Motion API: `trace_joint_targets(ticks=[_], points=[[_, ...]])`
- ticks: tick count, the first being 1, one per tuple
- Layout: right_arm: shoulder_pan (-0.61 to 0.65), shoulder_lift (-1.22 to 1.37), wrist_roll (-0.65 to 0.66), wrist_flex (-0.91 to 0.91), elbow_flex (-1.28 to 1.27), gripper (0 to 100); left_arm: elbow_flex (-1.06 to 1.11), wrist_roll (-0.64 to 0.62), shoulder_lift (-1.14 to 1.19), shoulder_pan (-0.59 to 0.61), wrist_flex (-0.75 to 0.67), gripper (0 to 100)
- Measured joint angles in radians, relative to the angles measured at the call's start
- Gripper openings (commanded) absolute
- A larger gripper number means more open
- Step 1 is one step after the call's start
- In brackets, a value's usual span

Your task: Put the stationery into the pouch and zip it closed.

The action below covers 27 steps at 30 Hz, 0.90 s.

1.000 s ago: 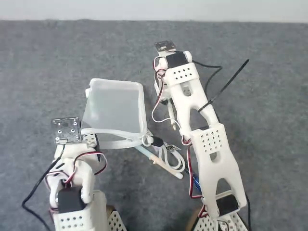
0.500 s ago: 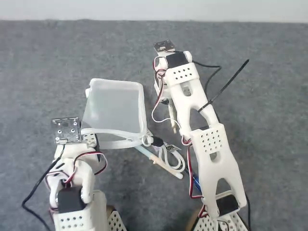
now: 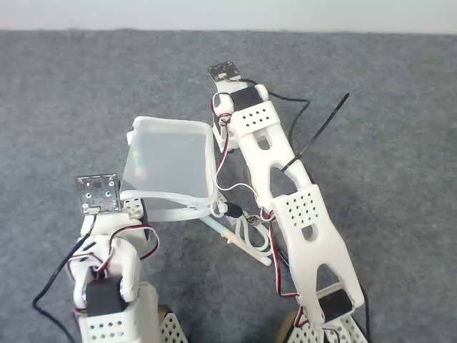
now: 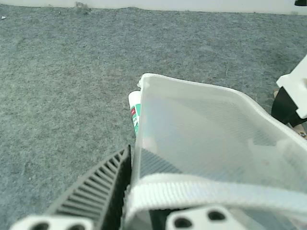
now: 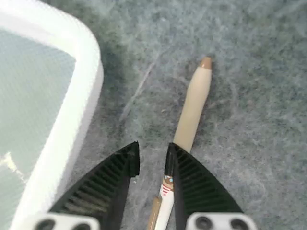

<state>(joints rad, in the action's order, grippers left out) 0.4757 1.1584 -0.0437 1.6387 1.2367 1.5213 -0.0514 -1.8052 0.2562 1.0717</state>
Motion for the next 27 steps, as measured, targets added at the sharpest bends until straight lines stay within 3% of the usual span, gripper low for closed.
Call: trace_joint_targets(ticks=[2,19,24,27], points=[[0.0,0.0,-0.002,-0.005,0.0,0.4,0.0,0.0,0.0,0.0,0.0,1],[-0.012,0.003,0.071,0.115,0.127,1.2,0.0,0.0,0.0,0.0,0.0,1],[-0.011,0.003,0.071,0.115,0.127,17.6,0.0,0.0,0.0,0.0,0.0,1],[-0.011,0.003,0.071,0.115,0.127,19.9,0.0,0.0,0.0,0.0,0.0,1]])
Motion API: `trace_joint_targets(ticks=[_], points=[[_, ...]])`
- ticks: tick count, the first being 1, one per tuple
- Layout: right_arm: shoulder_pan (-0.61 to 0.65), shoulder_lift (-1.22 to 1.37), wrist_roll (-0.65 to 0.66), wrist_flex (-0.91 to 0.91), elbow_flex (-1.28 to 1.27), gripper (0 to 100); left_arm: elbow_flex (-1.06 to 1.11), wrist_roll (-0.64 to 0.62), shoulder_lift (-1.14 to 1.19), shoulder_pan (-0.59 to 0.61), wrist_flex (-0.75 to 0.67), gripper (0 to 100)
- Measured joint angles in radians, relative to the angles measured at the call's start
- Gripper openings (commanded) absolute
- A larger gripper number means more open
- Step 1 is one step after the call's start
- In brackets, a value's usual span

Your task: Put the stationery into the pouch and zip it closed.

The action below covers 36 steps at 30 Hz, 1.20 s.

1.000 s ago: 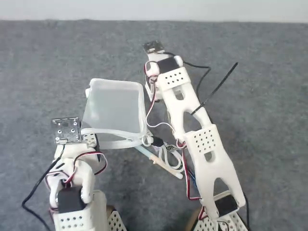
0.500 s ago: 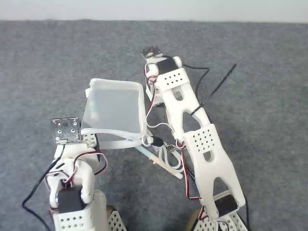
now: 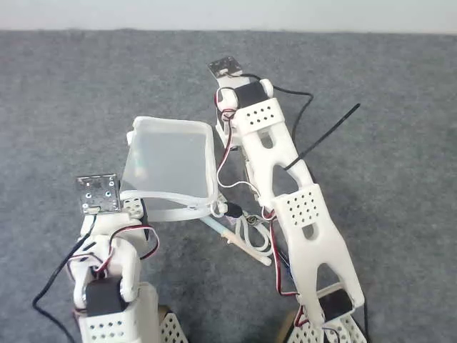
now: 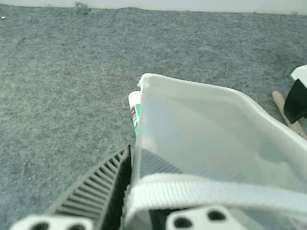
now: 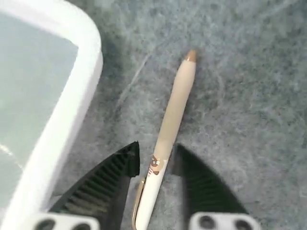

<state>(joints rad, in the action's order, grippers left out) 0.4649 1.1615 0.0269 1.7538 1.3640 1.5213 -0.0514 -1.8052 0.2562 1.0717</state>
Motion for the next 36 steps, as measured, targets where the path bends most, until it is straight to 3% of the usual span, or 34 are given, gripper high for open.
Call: trace_joint_targets(ticks=[8,16,36], points=[[-0.003,0.064,0.0,-0.086,0.0,19.5,0.0,0.0,0.0,0.0,0.0,1],[-0.02,0.114,0.003,-0.126,0.018,0.8,0.0,0.0,0.0,0.0,0.0,1],[-0.014,0.117,0.003,0.0,0.224,0.6,0.0,0.0,0.0,0.0,0.0,1]])
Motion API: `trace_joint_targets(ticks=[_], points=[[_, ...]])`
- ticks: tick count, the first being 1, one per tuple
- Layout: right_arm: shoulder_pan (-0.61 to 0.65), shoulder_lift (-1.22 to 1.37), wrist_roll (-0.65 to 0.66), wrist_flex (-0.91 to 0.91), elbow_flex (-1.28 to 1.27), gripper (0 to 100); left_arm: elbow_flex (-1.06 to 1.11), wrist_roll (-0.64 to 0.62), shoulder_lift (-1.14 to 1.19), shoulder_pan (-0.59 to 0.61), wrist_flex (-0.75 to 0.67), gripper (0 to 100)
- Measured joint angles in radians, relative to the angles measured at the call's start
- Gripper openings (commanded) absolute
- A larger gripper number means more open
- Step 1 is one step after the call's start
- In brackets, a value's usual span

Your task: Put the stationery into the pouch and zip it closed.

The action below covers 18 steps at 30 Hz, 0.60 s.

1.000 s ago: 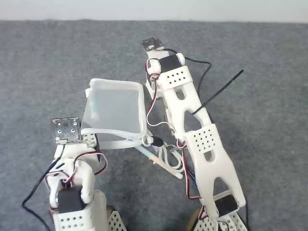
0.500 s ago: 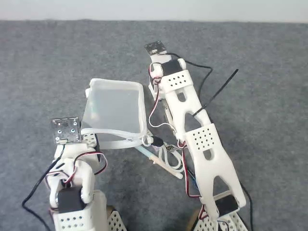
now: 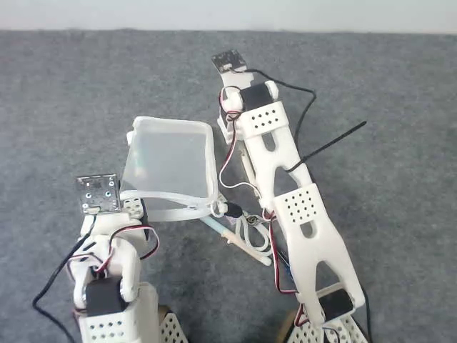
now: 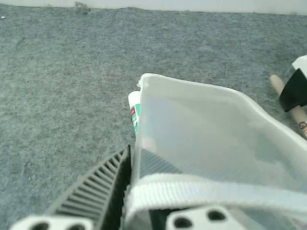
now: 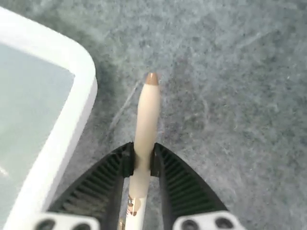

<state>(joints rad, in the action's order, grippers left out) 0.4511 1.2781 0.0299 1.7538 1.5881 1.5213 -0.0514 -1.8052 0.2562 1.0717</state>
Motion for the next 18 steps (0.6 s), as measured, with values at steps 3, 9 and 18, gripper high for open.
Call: trace_joint_targets(ticks=[3,9,18], points=[[0.006,-0.012,-0.008,0.0,0.0,0.6,0.0,0.0,0.0,0.0,0.0,1],[0.011,-0.238,-0.075,0.002,-0.149,0.6,0.0,0.0,0.0,0.0,0.0,1],[0.098,-0.772,-0.084,0.002,-0.647,0.6,0.0,0.0,0.0,0.0,0.0,1]])
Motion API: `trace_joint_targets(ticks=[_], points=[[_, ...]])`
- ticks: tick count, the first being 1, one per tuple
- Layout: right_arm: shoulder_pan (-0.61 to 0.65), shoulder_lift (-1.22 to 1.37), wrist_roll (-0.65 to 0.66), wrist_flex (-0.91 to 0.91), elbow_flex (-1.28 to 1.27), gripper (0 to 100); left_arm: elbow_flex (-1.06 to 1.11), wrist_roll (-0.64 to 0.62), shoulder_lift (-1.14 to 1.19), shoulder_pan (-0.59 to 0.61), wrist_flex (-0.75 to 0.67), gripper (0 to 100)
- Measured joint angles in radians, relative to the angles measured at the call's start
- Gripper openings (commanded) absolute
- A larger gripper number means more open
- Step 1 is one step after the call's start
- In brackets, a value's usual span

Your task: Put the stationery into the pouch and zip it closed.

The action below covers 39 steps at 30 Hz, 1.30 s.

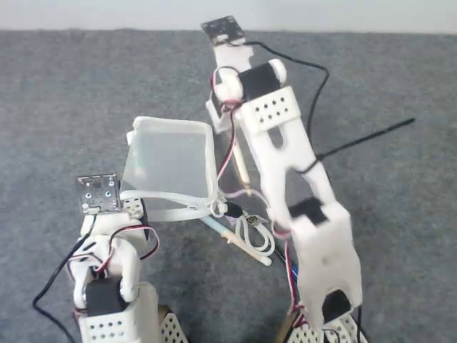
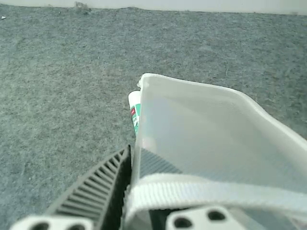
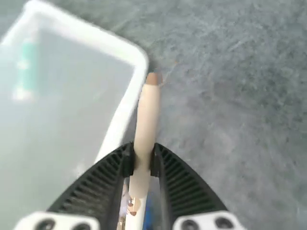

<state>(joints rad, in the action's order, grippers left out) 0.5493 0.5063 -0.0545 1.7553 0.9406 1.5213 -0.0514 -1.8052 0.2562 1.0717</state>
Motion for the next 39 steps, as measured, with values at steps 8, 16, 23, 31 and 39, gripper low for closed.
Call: trace_joint_targets(ticks=[8,16,23,31,39], points=[[0.115,-0.376,0.0,0.0,-0.284,0.6,0.0,0.0,0.0,0.0,0.0,1],[0.198,-0.618,-0.026,0.0,-0.397,0.6,0.0,0.006,0.0,0.0,0.0,1],[0.245,-0.735,-0.069,0.0,-0.511,0.6,0.0,0.006,0.0,0.0,0.0,1],[0.313,-0.881,-0.072,-0.005,-0.578,0.6,0.0,0.006,0.0,0.0,0.0,1],[0.313,-1.076,-0.072,-0.091,-0.738,0.6,0.0,0.028,0.0,0.0,0.0,1]])
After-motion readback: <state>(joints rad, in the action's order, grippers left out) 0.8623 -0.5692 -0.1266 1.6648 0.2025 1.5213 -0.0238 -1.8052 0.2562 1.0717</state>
